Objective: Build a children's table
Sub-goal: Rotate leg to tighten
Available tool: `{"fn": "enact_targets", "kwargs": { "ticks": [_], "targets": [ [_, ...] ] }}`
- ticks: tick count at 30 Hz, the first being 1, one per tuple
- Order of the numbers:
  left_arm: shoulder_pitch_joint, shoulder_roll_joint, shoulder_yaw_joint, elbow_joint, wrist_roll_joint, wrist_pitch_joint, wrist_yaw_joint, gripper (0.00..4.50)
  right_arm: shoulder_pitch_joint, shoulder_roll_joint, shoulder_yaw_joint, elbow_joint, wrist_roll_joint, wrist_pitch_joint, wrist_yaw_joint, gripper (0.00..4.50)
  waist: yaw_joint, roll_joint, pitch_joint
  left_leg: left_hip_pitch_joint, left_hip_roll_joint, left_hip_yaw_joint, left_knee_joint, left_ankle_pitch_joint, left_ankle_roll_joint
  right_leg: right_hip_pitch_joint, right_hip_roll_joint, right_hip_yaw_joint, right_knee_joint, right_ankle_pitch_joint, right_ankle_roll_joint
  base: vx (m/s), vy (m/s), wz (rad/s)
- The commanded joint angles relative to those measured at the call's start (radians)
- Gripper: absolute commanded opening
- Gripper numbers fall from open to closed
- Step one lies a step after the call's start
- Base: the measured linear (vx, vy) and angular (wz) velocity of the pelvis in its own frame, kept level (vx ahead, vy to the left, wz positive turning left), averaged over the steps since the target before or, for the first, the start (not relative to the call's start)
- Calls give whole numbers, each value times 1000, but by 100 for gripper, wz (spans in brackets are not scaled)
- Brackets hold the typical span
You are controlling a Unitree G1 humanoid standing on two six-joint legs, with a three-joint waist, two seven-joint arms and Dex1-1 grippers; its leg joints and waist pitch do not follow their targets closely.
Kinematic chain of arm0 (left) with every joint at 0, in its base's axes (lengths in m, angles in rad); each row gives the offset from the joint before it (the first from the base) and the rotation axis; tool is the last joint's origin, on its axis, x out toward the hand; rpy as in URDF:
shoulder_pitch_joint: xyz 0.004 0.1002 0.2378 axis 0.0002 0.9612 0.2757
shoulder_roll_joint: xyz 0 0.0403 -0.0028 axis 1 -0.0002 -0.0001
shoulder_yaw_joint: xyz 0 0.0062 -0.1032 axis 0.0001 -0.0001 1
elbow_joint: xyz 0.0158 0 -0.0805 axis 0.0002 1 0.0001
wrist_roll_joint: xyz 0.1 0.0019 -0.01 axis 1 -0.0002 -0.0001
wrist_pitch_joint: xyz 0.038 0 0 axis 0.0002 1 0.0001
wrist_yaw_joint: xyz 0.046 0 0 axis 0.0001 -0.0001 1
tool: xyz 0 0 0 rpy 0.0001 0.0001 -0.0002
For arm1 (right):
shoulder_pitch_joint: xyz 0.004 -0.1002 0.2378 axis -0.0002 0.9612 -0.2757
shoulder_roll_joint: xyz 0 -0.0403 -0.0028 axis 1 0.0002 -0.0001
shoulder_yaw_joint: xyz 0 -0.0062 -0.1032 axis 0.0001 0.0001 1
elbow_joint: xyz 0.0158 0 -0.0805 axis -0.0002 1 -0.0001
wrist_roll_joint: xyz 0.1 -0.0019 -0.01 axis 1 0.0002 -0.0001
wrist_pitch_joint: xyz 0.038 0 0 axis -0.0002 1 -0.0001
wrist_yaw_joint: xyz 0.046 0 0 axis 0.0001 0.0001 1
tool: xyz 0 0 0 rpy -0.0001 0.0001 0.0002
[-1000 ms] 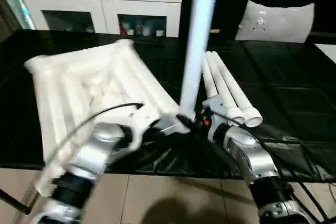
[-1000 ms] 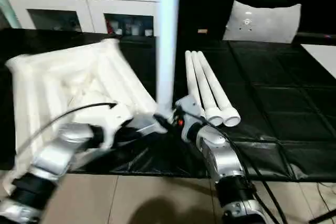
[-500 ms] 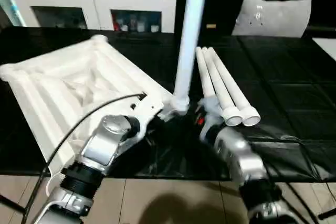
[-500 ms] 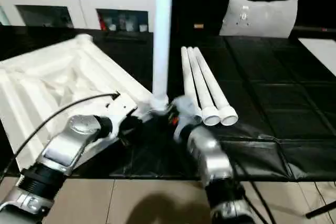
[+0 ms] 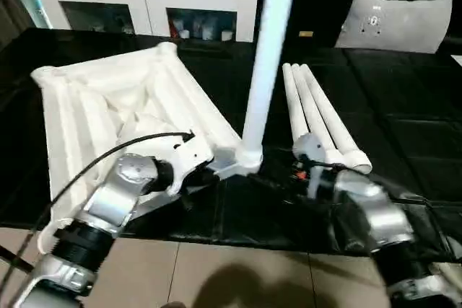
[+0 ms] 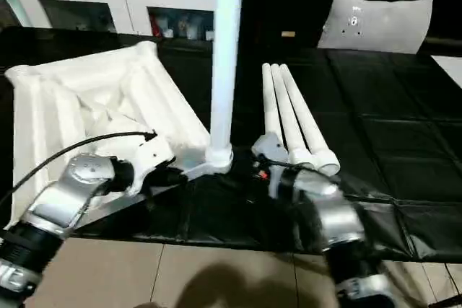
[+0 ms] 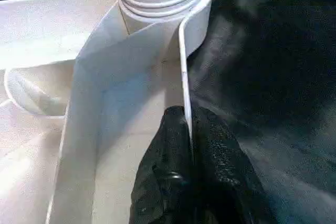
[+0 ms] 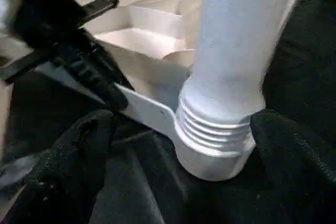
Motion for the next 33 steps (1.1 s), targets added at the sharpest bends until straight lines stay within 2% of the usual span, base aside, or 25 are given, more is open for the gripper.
{"fn": "enact_targets", "kwargs": {
  "ticks": [1, 5, 6, 7, 10, 11, 15, 18, 21, 22, 25, 26, 33],
  "targets": [
    [3, 24, -40, 4, 4, -47, -72, 0, -23, -23, 19, -22, 6, 19, 57, 443, 1, 5, -63, 13, 40, -11, -70, -226, 40, 52, -82, 50, -71, -262, -176, 0, 0, 0],
    [9, 68, -56, 6, -12, -97, -167, 0, -58, -44, 52, 22, -35, -17, 92, 443, 3, 5, -65, 13, 40, -11, -68, -204, 38, 50, -83, 50, -68, -250, -185, 0, 0, 0],
    [10, 72, -59, 5, -14, -105, -178, 0, -63, -43, 54, 29, -37, -20, 94, 443, 0, -7, -66, 11, 40, -9, -67, -192, 40, 51, -80, 49, -65, -234, -190, 0, 0, 0],
    [15, 83, -66, -1, -17, -113, -201, 0, -73, -38, 55, 46, -39, -26, 99, 443, 5, 1, -65, 13, 41, -10, -67, -184, 40, 50, -82, 50, -62, -223, -197, 0, 0, 0],
    [26, 116, -88, -6, -21, -166, -261, 0, -103, -22, 67, 92, -26, -31, 131, 443, 9, 6, -67, 13, 43, -9, -66, -180, 40, 50, -81, 50, -58, -196, -207, 0, 0, 0],
    [27, 121, -91, -5, -21, -172, -268, 0, -107, -18, 70, 99, -24, -30, 137, 416, 10, 5, -68, 13, 43, -9, -66, -180, 41, 50, -81, 49, -56, -189, -210, 0, 0, 0],
    [25, 132, -98, 2, -17, -184, -288, 0, -125, -9, 101, 131, -36, -44, 169, 396, 14, 6, -66, 15, 44, -8, -68, -198, 30, 49, -82, 49, -56, -199, -210, 0, 0, 0],
    [23, 131, -95, 4, -17, -188, -293, 0, -129, -5, 109, 140, -39, -51, 179, 359, 16, 4, -66, 15, 44, -9, -68, -208, 23, 50, -83, 50, -58, -222, -204, 0, 0, 0],
    [22, 134, -97, 8, -20, -201, -302, 0, -135, 1, 109, 152, -38, -59, 195, 344, 16, 4, -67, 14, 43, -9, -68, -201, 24, 51, -83, 51, -57, -220, -200, 0, 0, 0],
    [21, 134, -99, 10, -20, -204, -305, 0, -137, 2, 108, 157, -38, -62, 200, 329, 17, 0, -67, 14, 43, -8, -67, -196, 26, 51, -82, 50, -57, -215, -201, 0, 0, 0],
    [22, 136, -100, 10, -19, -210, -310, 0, -141, 1, 111, 171, -38, -72, 208, 309, 17, 3, -68, 14, 44, -8, -66, -187, 30, 50, -82, 50, -54, -203, -206, 0, 0, 0],
    [21, 135, -100, 9, -19, -210, -311, 0, -142, 1, 112, 173, -37, -73, 209, 285, 17, 2, -67, 14, 44, -8, -66, -187, 30, 50, -82, 50, -54, -202, -208, 0, 0, 0],
    [26, 142, -98, 10, -18, -214, -314, 0, -141, 7, 112, 183, -33, -82, 229, 265, 17, 1, -67, 13, 43, -8, -66, -185, 32, 50, -82, 50, -55, -216, -203, 0, 0, 0]
  ]
}}
